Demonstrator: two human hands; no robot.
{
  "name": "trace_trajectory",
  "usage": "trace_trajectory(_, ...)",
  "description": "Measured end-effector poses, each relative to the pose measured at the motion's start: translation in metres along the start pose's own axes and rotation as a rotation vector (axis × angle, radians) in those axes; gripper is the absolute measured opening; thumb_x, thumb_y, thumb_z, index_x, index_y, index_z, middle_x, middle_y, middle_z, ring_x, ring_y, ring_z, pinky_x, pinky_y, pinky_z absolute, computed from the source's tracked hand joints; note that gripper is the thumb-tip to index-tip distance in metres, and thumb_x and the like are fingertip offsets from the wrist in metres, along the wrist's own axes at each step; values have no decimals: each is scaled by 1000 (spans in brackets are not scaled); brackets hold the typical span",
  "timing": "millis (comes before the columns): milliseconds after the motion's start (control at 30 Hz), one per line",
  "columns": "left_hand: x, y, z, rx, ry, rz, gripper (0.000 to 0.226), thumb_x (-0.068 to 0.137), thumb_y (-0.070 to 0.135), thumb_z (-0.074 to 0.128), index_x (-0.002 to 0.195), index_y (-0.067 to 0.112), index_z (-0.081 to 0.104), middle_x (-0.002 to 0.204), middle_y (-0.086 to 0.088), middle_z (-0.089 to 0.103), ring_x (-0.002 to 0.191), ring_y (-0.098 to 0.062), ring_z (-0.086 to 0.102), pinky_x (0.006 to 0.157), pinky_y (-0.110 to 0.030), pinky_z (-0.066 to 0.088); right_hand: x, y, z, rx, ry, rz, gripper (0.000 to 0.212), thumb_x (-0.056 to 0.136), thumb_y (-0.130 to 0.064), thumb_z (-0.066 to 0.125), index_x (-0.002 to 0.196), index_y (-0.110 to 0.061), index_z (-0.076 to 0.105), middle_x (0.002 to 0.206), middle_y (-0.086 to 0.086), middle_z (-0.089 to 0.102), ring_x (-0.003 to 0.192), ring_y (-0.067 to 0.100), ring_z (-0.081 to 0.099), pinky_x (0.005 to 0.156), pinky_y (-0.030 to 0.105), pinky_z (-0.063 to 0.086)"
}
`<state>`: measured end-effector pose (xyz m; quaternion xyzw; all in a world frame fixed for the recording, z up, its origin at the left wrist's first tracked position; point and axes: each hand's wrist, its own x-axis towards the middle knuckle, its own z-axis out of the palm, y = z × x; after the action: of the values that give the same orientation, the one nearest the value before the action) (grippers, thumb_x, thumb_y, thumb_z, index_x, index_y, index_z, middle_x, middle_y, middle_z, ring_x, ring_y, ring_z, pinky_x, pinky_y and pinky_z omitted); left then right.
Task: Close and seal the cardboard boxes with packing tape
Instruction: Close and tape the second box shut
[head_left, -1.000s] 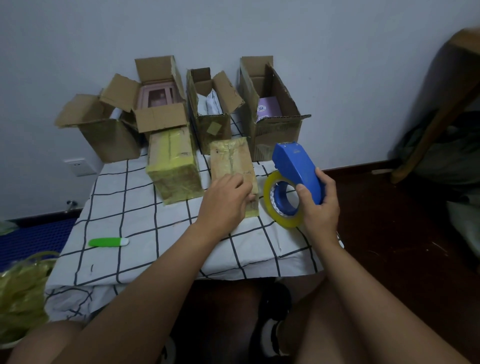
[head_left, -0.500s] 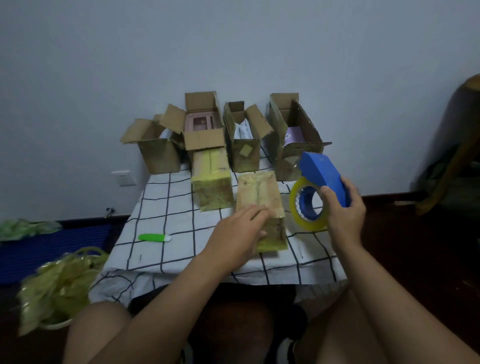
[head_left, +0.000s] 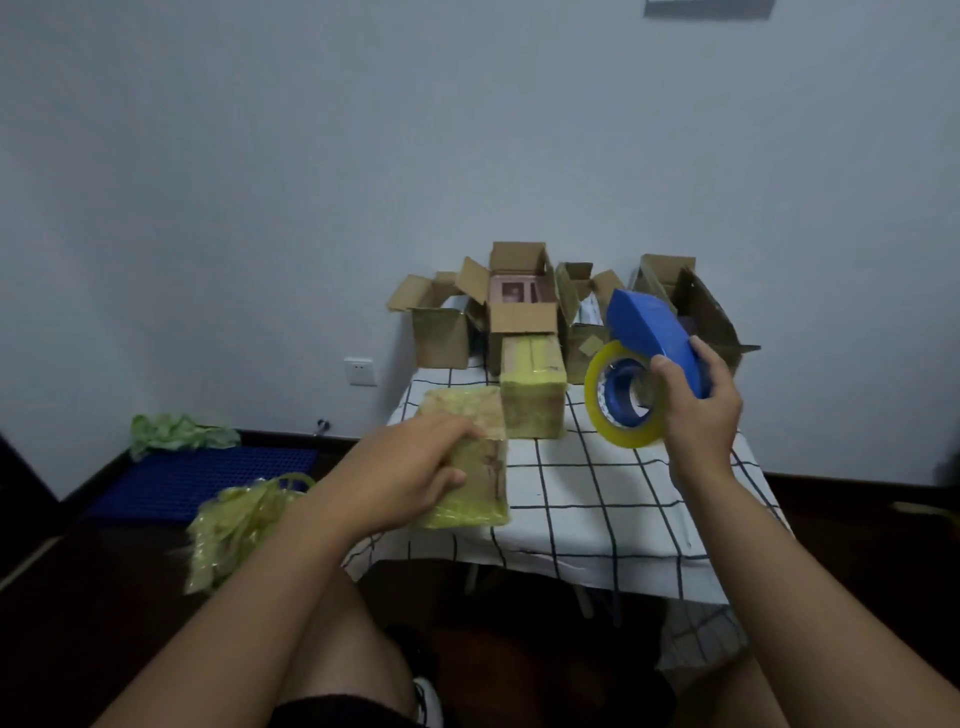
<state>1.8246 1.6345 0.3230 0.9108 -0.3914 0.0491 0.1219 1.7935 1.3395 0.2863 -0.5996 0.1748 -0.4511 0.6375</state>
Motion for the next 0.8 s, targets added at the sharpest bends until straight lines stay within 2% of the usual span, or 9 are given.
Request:
trace_trajectory(100,3,-24,2,10,21,-76,44,96,34,58,138,34,44,138,12,50,118,-11,51,81,-27,39,-5,-1,14,8,-34,5,48,87,-27,73,133,-26,58,125,-13,57,116,9,58,94,29,53)
trace_trajectory(233,29,-54,18,-2,61,-120,42,95,32,58,136,32,46,136,11,50,114,-14,52,81,-30,43,-3,3,28,-21,-78,-1,48,88,-26,73,133,-28,59,117,-24,55,115,8,58,94,29,53)
trace_trajectory(500,115,-96,64,28,140,-9,39,91,20,63,127,29,51,133,13,51,108,-16,55,69,-27,37,21,23,42,-89,-116,-19,51,88,-24,73,136,-29,57,120,-20,55,113,9,59,87,24,54)
trace_trajectory(633,146,-109,90,26,181,41,44,88,11,67,128,24,56,133,8,54,109,-20,56,72,-27,41,30,32,43,-109,-133,-26,50,88,-20,72,135,-29,58,118,-21,56,106,4,60,76,17,53)
trace_trajectory(800,161,-126,122,34,205,26,49,82,2,70,127,17,60,131,-2,59,112,-25,58,81,-34,49,35,45,38,-121,-175,-28,48,89,-16,72,132,-30,59,119,-15,59,101,-1,62,75,16,54)
